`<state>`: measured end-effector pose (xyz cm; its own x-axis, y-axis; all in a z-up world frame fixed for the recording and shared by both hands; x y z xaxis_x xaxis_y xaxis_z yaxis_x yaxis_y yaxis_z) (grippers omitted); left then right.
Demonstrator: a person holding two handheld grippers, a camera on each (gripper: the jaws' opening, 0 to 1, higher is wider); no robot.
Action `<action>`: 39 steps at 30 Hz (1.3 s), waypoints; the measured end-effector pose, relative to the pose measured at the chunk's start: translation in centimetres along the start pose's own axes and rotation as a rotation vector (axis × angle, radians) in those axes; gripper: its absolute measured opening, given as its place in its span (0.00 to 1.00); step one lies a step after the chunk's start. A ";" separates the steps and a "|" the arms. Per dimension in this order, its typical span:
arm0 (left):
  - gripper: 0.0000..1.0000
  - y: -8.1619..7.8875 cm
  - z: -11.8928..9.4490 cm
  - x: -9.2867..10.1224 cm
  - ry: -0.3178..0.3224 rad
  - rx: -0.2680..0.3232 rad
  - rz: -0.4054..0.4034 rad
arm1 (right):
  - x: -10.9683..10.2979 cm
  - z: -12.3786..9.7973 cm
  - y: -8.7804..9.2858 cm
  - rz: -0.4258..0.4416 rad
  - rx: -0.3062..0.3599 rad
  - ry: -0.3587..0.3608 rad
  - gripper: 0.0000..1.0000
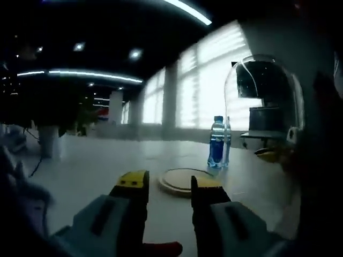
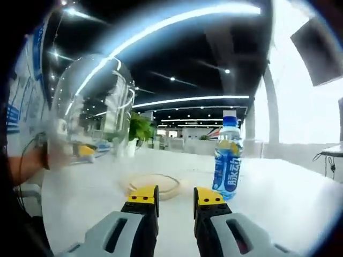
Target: Open the cover put in the Mizone put the cover back on
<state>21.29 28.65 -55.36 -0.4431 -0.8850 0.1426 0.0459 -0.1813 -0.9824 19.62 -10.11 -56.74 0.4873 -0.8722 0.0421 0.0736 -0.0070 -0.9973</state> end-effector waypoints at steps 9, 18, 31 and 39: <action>0.25 0.6 0.5 -0.4 -0.062 -0.002 0.012 | 1.6 -0.3 0.9 0.004 -0.014 0.133 0.19; 0.23 1.1 0.3 -1.0 -0.097 0.001 -0.102 | 1.8 -0.1 0.8 0.081 -0.003 0.123 0.19; 0.24 2.2 0.7 0.4 -0.014 -0.060 -0.021 | 1.1 0.1 1.6 -0.044 -0.038 0.094 0.21; 0.24 2.0 1.5 1.1 0.050 -0.069 0.120 | 1.3 0.0 1.5 -0.001 -0.017 0.091 0.21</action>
Point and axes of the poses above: the point that each gripper's makers call its tool centre point, and the gripper's own axes: z roughly forward along the fingers, x roughly to its right, y roughly out of its underside, the point moved 10 cm from there along -z, roughly backward along the fingers, and after that the axes turned 3 degrees about -y, right-handed, at the moved point
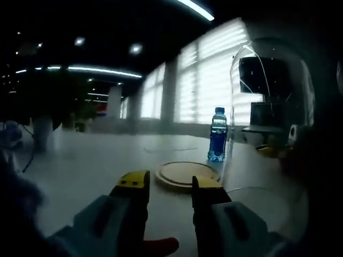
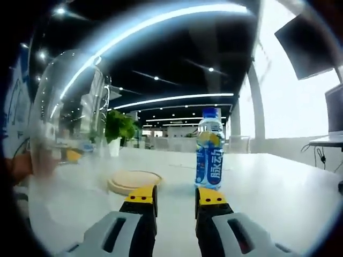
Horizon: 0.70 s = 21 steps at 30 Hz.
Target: Open the cover put in the Mizone put the cover back on
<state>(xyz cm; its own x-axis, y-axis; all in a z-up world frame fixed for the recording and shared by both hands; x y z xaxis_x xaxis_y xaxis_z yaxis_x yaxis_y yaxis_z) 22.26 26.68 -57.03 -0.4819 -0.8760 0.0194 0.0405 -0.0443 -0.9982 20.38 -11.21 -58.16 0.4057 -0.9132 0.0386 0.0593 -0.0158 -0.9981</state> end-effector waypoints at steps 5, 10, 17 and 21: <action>0.25 0.8 -0.1 -0.2 0.013 -0.036 -0.035 | -0.4 0.2 0.2 -0.027 -0.020 -0.009 0.24; 0.25 1.1 0.0 -0.2 0.030 -0.049 -0.046 | -0.6 0.3 0.3 -0.042 -0.039 -0.027 0.25; 0.22 0.9 0.0 -0.7 0.010 -0.017 -0.070 | -0.2 0.2 0.2 0.001 -0.033 -0.013 0.25; 0.22 1.0 0.0 -0.8 0.005 -0.023 -0.070 | -0.1 0.2 0.2 0.008 -0.029 -0.015 0.25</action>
Point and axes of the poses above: the point that each gripper's makers call its tool centre point, and the gripper's own axes: z roughly forward along the fingers, x roughly to its right, y roughly out of its underside, the point moved 10 cm from there along -z, roughly backward along the fingers, and after that the axes turned 3 degrees about -y, right-handed, at the moved point
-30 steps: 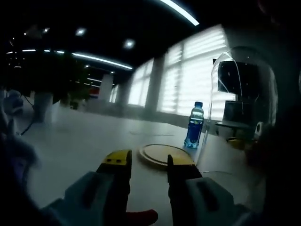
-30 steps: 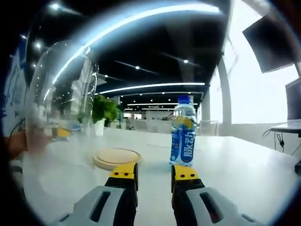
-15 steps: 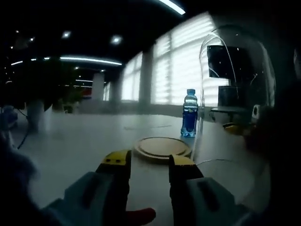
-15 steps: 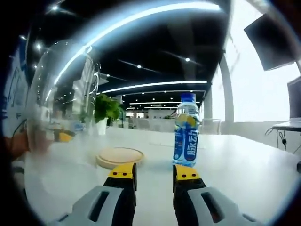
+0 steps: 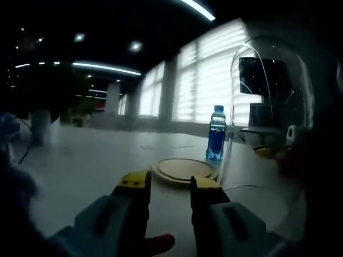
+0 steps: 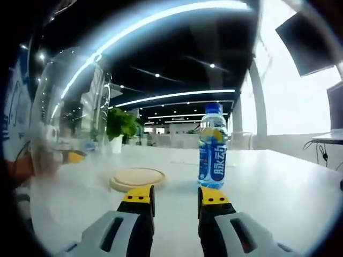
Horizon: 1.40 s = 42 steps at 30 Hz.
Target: Open the cover put in the Mizone put the cover back on
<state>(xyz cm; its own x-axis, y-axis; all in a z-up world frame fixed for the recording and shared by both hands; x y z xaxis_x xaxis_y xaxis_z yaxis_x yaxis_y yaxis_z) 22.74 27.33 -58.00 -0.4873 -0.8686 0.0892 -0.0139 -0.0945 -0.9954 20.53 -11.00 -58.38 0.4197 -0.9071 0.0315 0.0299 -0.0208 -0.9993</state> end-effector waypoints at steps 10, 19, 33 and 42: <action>0.22 0.0 0.1 0.2 0.041 0.001 0.025 | 0.3 -0.1 0.0 0.009 0.005 0.012 0.26; 0.22 0.2 0.1 0.2 0.035 -0.012 0.023 | 0.1 0.0 -0.2 -0.019 0.008 0.036 0.26; 0.22 0.3 0.0 0.6 0.027 -0.023 0.029 | 1.8 2.2 -2.6 -0.059 0.019 0.113 0.26; 0.22 0.3 0.0 0.8 0.031 -0.027 0.021 | 3.4 5.0 -6.9 -0.098 0.085 0.146 0.26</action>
Point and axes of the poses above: the point that each gripper's makers call its tool centre point, and the gripper's own axes: z roughly forward along the fingers, x roughly to its right, y roughly out of its underside, the point moved 10 cm from there along -z, roughly backward along the fingers, and after that the axes turned 3 degrees about -y, right-handed, at the moved point
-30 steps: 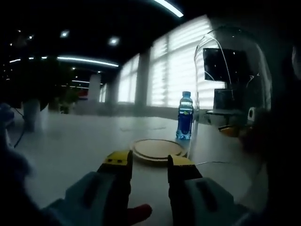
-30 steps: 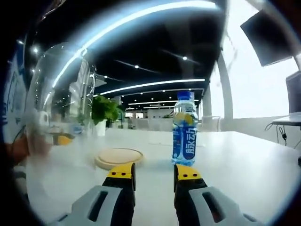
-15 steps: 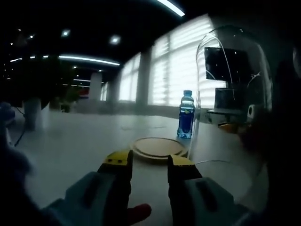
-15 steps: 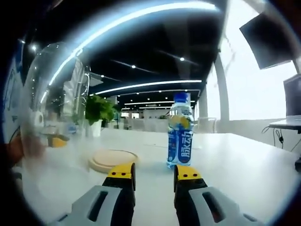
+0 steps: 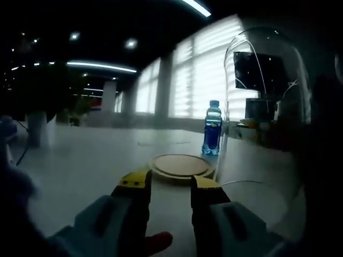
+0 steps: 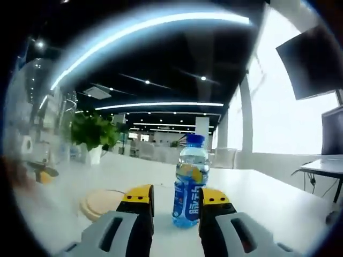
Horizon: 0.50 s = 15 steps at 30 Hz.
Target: Open the cover put in the Mizone put the cover back on
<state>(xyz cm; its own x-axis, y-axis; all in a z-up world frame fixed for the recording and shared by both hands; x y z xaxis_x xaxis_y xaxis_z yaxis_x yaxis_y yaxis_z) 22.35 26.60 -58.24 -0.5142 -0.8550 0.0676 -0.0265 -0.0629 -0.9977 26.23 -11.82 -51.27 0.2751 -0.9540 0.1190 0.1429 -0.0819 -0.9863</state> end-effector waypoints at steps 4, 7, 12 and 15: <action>0.22 0.0 0.0 0.2 0.005 -0.001 0.002 | 0.5 1.8 -2.0 0.005 0.033 0.005 0.26; 0.22 0.0 0.0 0.3 0.008 0.000 0.006 | 1.0 3.6 -3.5 0.023 0.047 0.024 0.26; 0.22 -0.1 -0.1 0.5 0.014 0.009 0.002 | 1.9 6.2 -4.2 0.030 0.019 0.042 0.26; 0.22 0.0 0.0 0.3 0.012 0.005 0.006 | 2.5 7.8 -4.0 0.048 -0.011 0.055 0.26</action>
<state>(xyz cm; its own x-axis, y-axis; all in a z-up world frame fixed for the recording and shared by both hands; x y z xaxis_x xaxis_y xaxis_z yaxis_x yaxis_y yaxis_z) 22.23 26.35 -58.18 -0.5246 -0.8491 0.0617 -0.0196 -0.0604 -0.9980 33.80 -11.64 -46.17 0.2286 -0.9713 0.0657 0.1201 -0.0389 -0.9920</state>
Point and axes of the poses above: the point that each gripper's makers call its tool centre point, and the gripper's own axes: z roughly forward along the fingers, x roughly to its right, y roughly out of its underside, the point moved 10 cm from there along -z, roughly backward along the fingers, and after that the axes turned 3 degrees about -y, right-handed, at the moved point
